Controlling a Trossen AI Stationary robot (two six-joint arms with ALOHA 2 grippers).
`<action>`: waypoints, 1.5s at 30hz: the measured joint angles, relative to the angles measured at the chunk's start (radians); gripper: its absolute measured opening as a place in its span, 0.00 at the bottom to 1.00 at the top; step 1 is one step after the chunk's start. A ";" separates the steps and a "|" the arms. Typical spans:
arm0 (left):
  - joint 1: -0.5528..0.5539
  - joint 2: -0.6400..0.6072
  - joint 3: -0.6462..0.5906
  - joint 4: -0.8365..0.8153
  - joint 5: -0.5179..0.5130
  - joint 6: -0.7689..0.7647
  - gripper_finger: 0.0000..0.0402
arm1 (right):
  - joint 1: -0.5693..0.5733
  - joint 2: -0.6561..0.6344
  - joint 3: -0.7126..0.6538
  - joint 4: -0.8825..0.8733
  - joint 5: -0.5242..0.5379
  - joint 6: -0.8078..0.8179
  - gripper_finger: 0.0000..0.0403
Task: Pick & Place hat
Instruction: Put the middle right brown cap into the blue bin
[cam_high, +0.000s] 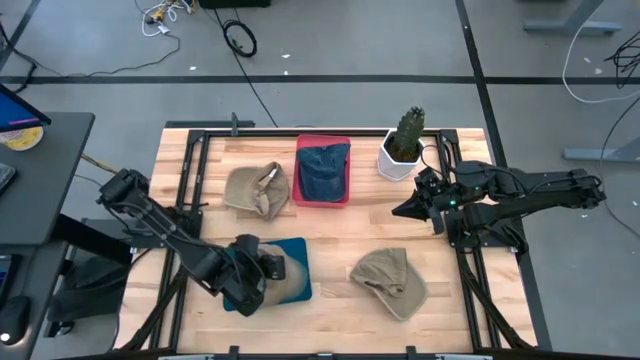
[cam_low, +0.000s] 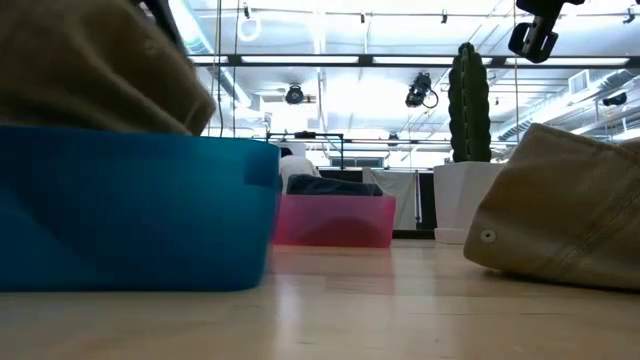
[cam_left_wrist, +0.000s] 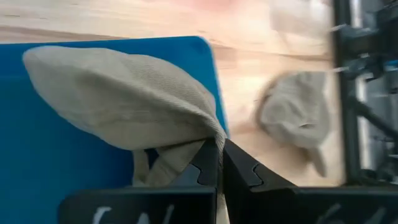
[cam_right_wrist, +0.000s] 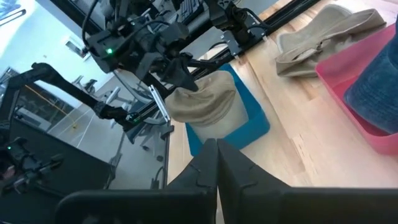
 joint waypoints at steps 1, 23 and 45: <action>0.000 0.006 0.000 -0.016 0.003 -0.005 0.01 | 0.000 0.000 0.000 0.000 0.000 0.000 0.01; 0.043 0.012 0.000 -0.174 0.126 0.062 0.01 | 0.000 0.014 -0.001 0.002 0.027 0.022 0.01; -0.007 0.012 0.000 -0.418 0.425 -0.051 0.01 | 0.000 0.048 -0.001 0.000 0.045 0.021 0.01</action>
